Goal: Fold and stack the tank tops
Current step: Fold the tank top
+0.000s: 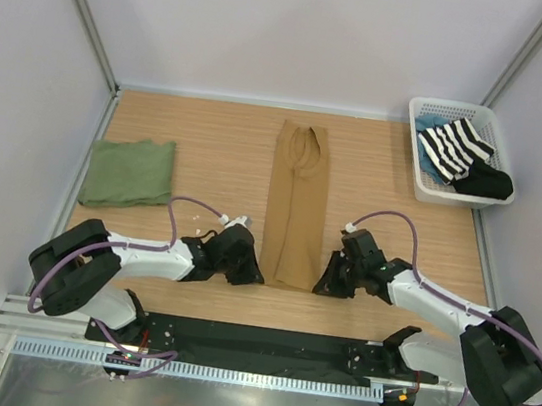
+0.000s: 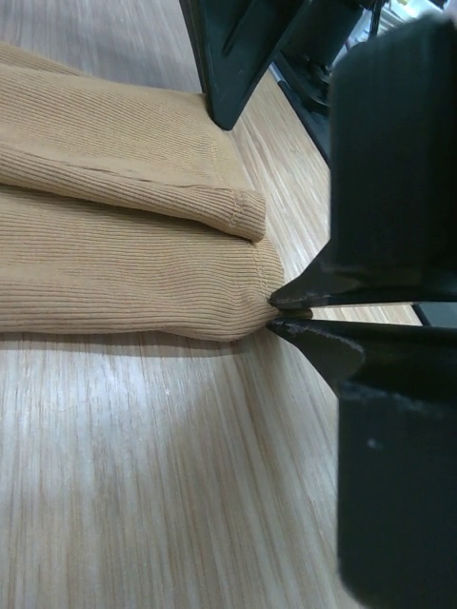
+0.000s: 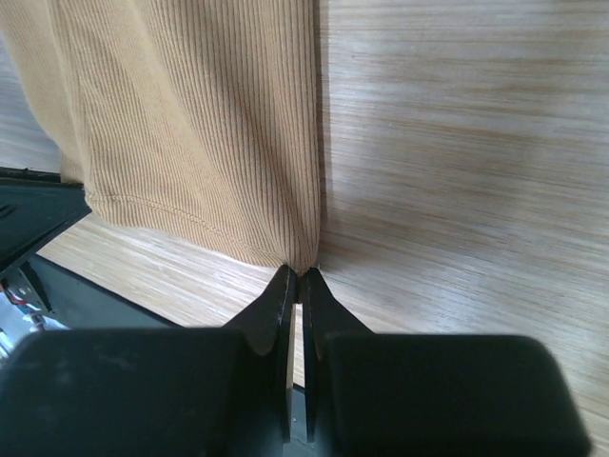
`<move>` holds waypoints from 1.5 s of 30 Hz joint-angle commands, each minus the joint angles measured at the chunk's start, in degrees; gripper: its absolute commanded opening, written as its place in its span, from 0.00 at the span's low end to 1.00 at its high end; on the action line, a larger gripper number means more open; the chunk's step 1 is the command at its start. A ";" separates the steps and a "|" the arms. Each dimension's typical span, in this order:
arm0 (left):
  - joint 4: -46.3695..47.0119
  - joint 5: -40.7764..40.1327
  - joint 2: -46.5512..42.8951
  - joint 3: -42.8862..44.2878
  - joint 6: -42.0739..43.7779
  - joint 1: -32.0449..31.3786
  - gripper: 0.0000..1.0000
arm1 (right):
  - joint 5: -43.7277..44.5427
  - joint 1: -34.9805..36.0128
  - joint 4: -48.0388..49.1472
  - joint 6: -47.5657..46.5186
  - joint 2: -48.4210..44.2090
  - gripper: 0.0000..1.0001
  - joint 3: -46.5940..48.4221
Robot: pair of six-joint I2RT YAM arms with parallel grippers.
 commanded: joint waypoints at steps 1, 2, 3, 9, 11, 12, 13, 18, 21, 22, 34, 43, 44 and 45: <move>0.04 -0.29 -0.19 0.75 0.98 -0.25 0.06 | -1.27 0.52 1.54 0.42 -2.27 0.06 -1.04; -0.05 -0.29 -0.37 0.57 0.81 -0.25 0.05 | -1.27 0.43 1.37 0.33 -2.44 0.05 -1.13; -0.31 -0.37 -0.72 0.31 0.72 -0.25 0.04 | -1.27 0.52 1.19 0.33 -2.53 0.05 -1.30; -2.76 -1.08 -2.21 -0.49 0.54 -0.25 0.12 | -0.57 0.61 -0.65 0.15 -4.64 0.01 -1.48; -3.74 -1.34 -2.74 -0.57 0.46 -0.34 0.19 | -0.22 0.61 -1.18 -0.02 -5.17 0.01 -0.96; -4.61 -2.82 -3.18 -0.57 0.46 -0.25 0.27 | -0.13 0.61 -1.79 -0.02 -5.52 0.01 -0.78; -4.88 -3.01 -3.27 -0.57 0.63 -0.25 0.31 | -0.04 0.61 -1.97 -0.11 -5.70 0.01 -0.69; -5.06 -3.19 -0.65 0.65 1.42 -0.34 0.38 | 0.05 0.61 -1.97 -0.28 -4.82 0.01 -0.43; -3.92 -1.96 1.73 1.62 1.68 -0.25 0.20 | -0.04 0.61 -1.80 -0.29 -4.38 0.01 -0.52; -3.57 -1.96 2.35 1.88 1.69 -0.25 0.15 | -0.04 0.52 -1.97 -0.29 -4.64 0.01 -0.34; -9.01 -1.96 -5.46 3.29 3.00 -0.60 0.00 | 0.84 0.61 -9.62 -2.31 -7.98 0.01 5.46; -11.03 -1.96 -9.94 3.12 1.07 -2.80 0.00 | -1.01 0.70 -13.56 -1.43 -13.42 0.01 6.07; -11.12 -1.96 -10.38 3.29 0.98 -2.80 0.00 | -1.35 0.70 -14.27 -1.34 -14.13 0.01 6.51; -11.30 -0.39 -10.91 3.38 0.90 -2.97 0.00 | -1.53 0.70 -14.89 -1.34 -14.66 0.01 6.95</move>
